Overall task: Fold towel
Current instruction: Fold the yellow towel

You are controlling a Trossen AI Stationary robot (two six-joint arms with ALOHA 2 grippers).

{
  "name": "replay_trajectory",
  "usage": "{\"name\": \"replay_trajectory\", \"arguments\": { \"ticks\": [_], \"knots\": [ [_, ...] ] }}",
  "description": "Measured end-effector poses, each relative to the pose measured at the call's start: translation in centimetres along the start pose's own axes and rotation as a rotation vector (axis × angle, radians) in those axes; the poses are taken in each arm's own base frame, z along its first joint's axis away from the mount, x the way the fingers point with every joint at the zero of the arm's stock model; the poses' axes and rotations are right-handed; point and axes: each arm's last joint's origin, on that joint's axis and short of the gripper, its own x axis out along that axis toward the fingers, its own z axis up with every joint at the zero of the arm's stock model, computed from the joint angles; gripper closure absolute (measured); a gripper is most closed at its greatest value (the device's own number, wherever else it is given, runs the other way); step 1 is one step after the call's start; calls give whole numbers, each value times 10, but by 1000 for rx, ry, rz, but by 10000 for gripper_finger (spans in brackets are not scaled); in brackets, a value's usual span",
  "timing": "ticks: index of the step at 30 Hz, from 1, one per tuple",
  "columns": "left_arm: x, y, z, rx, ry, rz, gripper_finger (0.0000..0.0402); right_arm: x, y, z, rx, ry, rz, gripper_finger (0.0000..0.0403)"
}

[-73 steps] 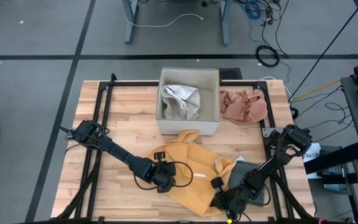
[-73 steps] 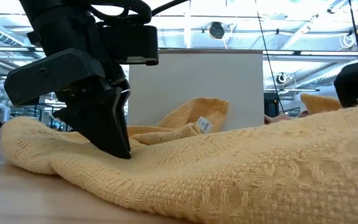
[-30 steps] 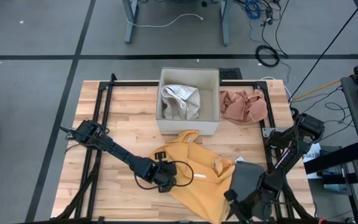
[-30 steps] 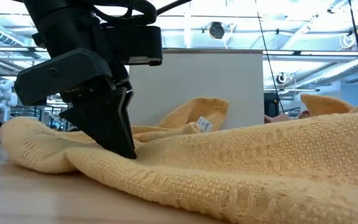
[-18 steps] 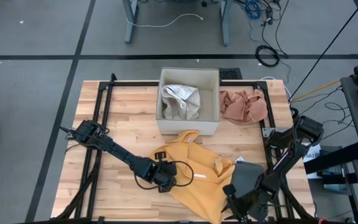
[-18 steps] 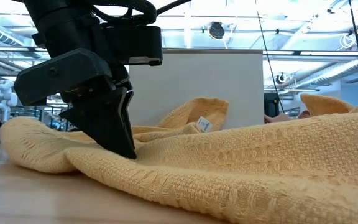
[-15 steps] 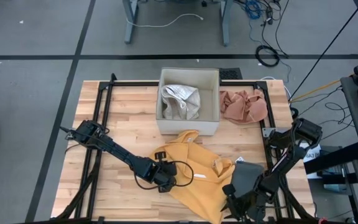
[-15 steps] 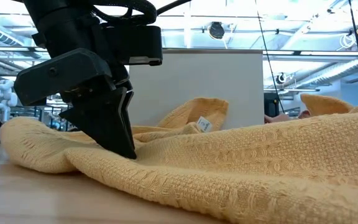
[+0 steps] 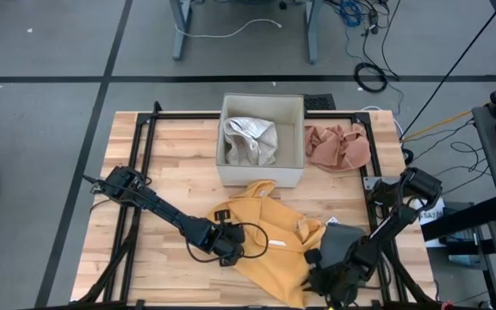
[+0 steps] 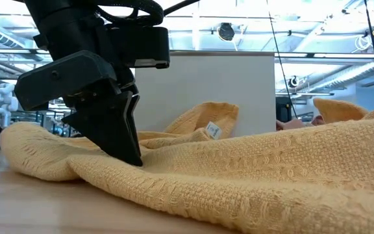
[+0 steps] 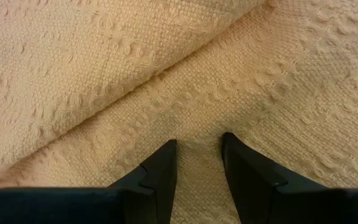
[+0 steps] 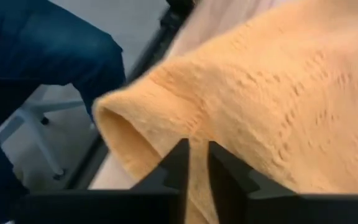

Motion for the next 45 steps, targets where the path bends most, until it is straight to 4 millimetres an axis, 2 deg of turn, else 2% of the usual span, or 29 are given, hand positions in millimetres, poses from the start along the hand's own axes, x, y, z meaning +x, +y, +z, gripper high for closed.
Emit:
{"name": "replay_trajectory", "arguments": {
  "ticks": [3, 9, 13, 16, 24, 27, 38, 45],
  "knots": [
    [0, -1, 0, 0, 0, 0, 264, -8, 1, 6, -19, -13, 16, 394],
    [0, 0, 0, -1, -1, 0, 264, -27, 4, 16, 8, -22, 68, 398],
    [0, 0, 0, -1, 0, 0, 264, -23, 5, 12, 16, 18, 108, 397],
    [0, 0, 0, -1, -1, 0, 264, -15, 6, 6, 1, 24, 105, 374],
    [0, 0, 0, -3, -1, -1, 264, 3, 13, 2, -31, -59, 133, 271],
    [0, 0, 0, -3, -1, -1, 264, 5, 14, 4, -38, -94, 142, 255],
    [0, 0, 0, -8, -3, -2, 264, 24, 12, -6, -55, -114, 127, 285],
    [0, 0, 0, -7, -4, -2, 264, 28, 13, -3, -71, -120, 108, 305]
  ]
}}
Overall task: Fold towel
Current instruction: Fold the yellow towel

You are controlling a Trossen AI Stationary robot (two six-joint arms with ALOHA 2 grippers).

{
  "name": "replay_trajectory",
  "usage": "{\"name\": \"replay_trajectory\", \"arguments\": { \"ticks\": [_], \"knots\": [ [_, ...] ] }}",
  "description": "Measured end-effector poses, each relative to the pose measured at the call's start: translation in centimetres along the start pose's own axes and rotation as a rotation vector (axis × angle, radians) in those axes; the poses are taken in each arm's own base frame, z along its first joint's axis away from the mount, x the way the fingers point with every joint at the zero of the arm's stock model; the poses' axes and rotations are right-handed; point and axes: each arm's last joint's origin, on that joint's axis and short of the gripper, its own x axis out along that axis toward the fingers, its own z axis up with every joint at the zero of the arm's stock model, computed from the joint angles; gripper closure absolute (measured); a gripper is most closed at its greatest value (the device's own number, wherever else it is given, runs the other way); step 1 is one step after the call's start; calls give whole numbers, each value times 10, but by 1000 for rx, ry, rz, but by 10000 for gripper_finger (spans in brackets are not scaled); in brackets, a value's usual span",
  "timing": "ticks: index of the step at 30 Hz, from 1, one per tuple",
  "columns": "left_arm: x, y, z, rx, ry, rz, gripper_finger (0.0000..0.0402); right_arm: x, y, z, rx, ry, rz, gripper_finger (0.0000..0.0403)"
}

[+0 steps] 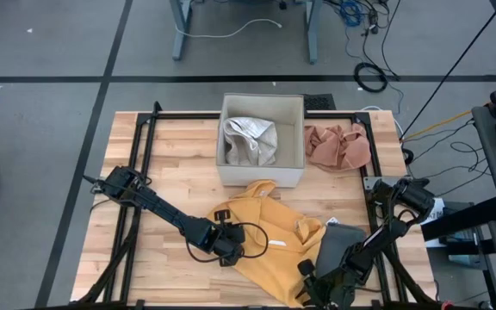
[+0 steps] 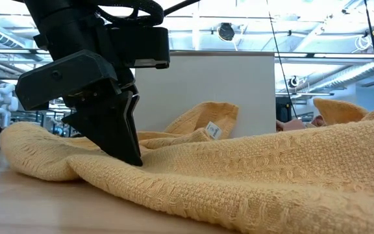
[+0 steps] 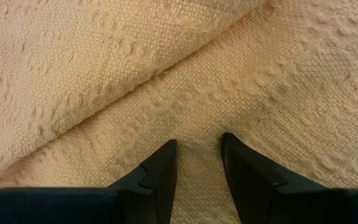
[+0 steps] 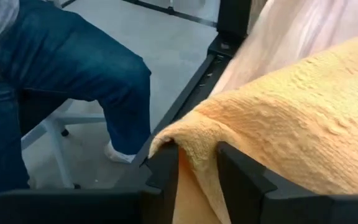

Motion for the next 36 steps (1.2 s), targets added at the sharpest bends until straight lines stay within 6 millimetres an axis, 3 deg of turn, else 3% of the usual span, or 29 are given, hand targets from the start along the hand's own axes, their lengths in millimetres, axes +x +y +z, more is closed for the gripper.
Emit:
{"name": "replay_trajectory", "arguments": {
  "ticks": [7, 13, 18, 24, 36],
  "knots": [
    [0, 0, 0, -1, 0, 0, 264, -6, 6, 7, -41, 111, -19, 393],
    [0, 0, 0, 0, 0, 0, 264, -24, 13, 22, -35, 129, -8, 392],
    [0, 0, 0, 0, 0, 0, 264, -32, 16, 23, -13, 159, 14, 400],
    [0, 0, 0, 1, -1, 0, 264, -31, 17, 18, 72, 220, 62, 373],
    [0, 0, 0, 0, -2, -1, 264, -32, 21, 24, 115, 161, 79, 263]
  ]
}}
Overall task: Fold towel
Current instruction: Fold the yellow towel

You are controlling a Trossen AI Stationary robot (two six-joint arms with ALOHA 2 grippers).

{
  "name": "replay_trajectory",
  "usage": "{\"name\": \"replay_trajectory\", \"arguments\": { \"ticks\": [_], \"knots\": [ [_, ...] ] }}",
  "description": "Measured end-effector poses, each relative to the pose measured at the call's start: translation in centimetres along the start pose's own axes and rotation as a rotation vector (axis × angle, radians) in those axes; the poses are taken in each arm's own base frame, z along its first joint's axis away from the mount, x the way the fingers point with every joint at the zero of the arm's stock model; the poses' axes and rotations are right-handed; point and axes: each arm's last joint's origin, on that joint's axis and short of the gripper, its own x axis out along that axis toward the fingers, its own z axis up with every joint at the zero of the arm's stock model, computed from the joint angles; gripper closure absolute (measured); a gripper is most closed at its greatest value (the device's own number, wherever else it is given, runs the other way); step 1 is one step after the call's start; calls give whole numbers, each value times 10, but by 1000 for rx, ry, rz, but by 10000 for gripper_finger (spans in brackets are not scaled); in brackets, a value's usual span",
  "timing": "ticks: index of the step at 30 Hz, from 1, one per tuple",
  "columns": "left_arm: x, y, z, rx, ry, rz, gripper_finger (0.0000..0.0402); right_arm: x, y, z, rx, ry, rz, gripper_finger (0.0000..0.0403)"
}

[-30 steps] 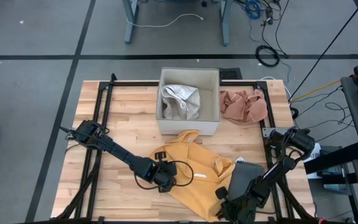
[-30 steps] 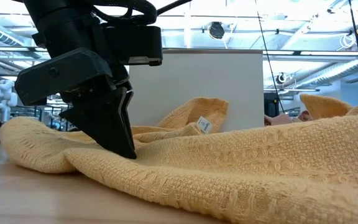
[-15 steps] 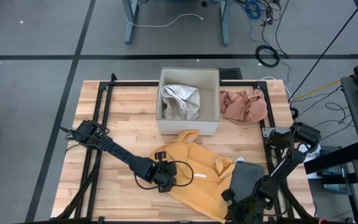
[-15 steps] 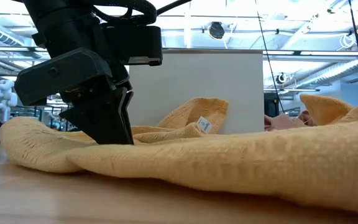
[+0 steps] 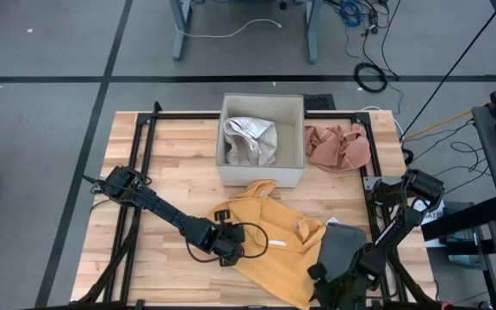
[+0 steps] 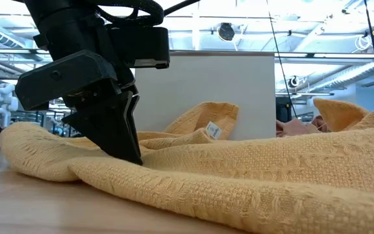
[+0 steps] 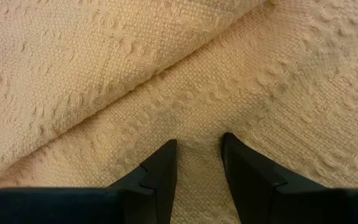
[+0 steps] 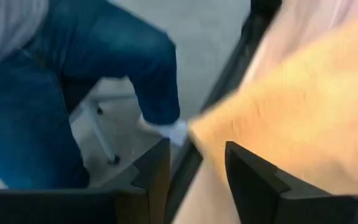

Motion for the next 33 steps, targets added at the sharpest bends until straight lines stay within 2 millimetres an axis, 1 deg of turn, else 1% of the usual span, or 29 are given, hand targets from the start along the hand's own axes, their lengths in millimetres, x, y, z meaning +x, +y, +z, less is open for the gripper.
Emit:
{"name": "replay_trajectory", "arguments": {
  "ticks": [4, 6, 15, 19, 25, 33],
  "knots": [
    [0, 0, 0, 1, 0, 0, 264, 0, 3, 7, -39, -78, 2, 253],
    [0, 0, 0, 1, -1, 0, 264, 0, 3, 7, -49, -90, -4, 250],
    [0, 0, 0, 2, -5, 4, 264, 13, 3, 3, -48, -122, 9, 245],
    [0, 0, 0, 7, -7, 7, 264, 17, 0, -1, -26, -124, -43, 245],
    [0, 0, 1, 4, -19, 18, 264, 26, -2, -5, 7, -132, -42, 245],
    [0, 0, 1, 4, -22, 23, 264, 28, -4, -8, 24, -115, -55, 245]
  ]
}}
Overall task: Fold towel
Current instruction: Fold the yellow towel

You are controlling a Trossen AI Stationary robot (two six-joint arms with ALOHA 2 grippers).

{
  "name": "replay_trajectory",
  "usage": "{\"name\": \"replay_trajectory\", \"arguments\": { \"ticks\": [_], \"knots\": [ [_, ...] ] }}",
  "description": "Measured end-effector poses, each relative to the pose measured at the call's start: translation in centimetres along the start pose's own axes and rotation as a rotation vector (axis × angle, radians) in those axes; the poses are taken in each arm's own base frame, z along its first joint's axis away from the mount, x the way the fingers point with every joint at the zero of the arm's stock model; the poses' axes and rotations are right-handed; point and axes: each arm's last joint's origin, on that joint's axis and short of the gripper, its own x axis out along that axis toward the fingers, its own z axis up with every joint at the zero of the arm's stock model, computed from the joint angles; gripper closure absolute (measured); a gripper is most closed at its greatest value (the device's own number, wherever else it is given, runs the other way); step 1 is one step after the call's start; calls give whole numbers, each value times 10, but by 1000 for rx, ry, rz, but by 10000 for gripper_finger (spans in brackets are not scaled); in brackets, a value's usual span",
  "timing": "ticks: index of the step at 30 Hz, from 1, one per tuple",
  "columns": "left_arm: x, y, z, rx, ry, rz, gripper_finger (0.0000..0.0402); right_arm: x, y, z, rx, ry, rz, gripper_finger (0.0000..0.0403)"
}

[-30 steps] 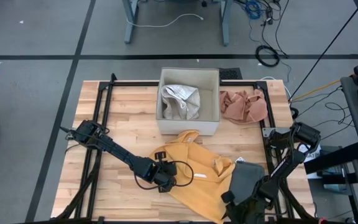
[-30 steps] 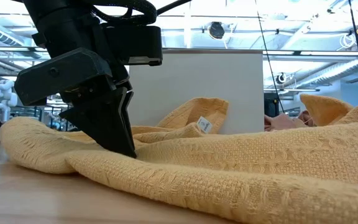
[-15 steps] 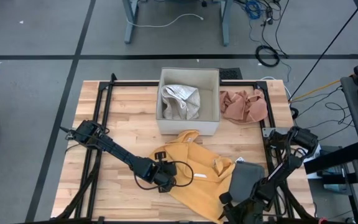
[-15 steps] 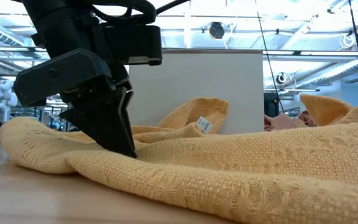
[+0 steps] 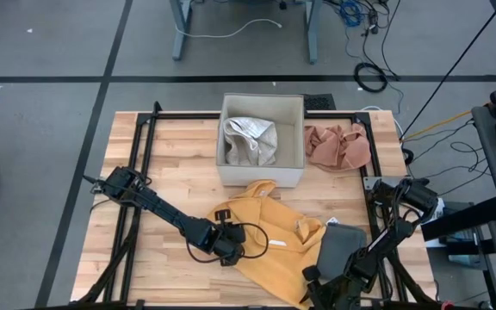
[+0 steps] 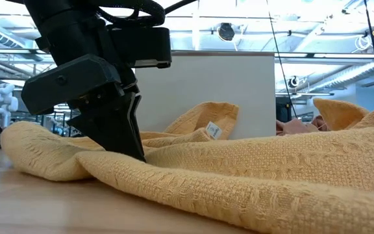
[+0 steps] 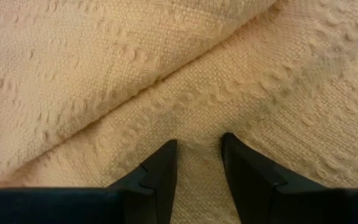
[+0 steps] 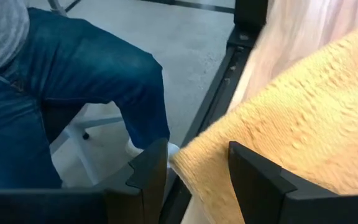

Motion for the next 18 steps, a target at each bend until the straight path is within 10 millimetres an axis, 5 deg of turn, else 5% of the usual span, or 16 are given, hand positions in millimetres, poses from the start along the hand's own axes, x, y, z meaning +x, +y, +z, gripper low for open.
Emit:
{"name": "replay_trajectory", "arguments": {
  "ticks": [10, 18],
  "knots": [
    [0, 0, 1, -1, -9, 2, 264, 11, -8, -16, 67, 70, -85, 252],
    [1, 1, 1, 7, -17, 12, 264, 1, -11, -15, 17, 134, -112, 348]
  ]
}}
